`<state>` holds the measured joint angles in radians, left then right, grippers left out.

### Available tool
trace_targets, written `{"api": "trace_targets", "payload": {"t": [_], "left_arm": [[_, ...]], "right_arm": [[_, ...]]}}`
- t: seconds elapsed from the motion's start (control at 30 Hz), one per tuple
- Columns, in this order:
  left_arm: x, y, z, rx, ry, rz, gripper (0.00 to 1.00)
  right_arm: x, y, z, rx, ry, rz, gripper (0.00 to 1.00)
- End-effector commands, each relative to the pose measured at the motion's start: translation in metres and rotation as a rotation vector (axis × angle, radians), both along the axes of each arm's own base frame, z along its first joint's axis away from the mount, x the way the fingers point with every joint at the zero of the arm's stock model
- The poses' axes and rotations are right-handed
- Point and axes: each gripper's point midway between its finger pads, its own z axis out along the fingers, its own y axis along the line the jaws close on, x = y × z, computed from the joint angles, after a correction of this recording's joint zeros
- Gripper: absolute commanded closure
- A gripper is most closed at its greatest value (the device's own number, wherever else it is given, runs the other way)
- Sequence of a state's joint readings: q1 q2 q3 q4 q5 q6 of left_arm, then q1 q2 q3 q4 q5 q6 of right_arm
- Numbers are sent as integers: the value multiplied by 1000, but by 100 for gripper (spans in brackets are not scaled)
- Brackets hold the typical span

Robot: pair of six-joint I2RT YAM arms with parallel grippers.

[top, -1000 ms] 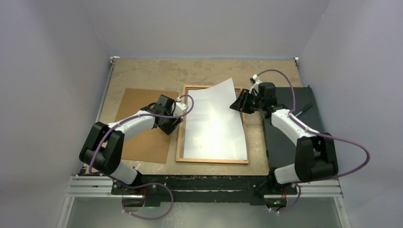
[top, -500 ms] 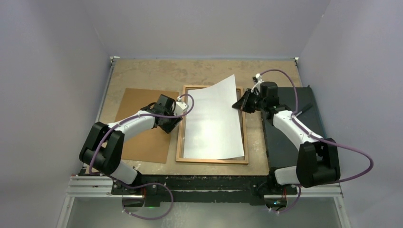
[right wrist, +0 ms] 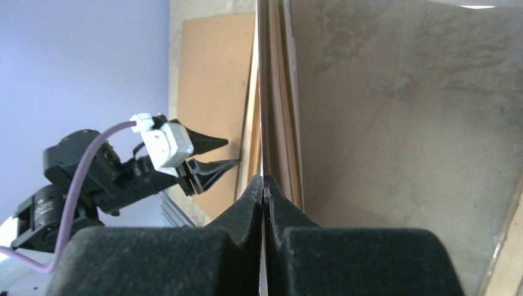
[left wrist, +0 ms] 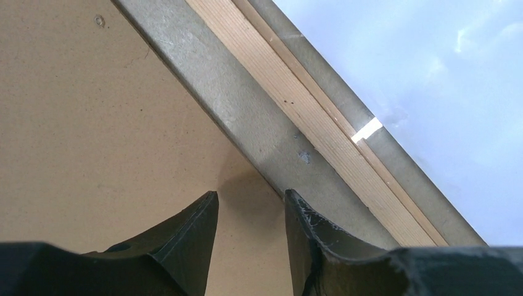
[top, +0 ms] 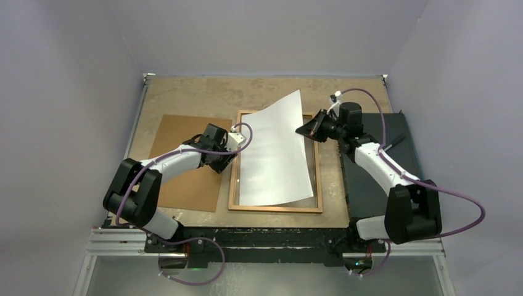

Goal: Put the photo into the frame

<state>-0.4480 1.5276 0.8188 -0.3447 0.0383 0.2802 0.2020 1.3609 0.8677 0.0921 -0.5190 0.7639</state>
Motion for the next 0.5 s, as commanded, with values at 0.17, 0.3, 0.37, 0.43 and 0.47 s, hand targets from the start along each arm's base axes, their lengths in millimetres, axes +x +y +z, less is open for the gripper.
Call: {"api": "trace_targets", "payload": {"t": [0.17, 0.3, 0.37, 0.43, 0.47], "left_arm": [[4, -11, 6, -57, -42, -22, 61], [2, -11, 3, -60, -36, -26, 63], [2, -11, 4, -58, -37, -29, 64], [2, -10, 4, -53, -40, -32, 65], [1, -10, 3, -52, -40, -31, 66]], "right_arm": [[6, 2, 41, 85, -54, -51, 100], [1, -3, 11, 88, 4, -102, 100], [-2, -4, -5, 92, 37, -119, 100], [-4, -5, -16, 100, 55, -128, 100], [-5, -5, -21, 99, 63, -131, 100]]}}
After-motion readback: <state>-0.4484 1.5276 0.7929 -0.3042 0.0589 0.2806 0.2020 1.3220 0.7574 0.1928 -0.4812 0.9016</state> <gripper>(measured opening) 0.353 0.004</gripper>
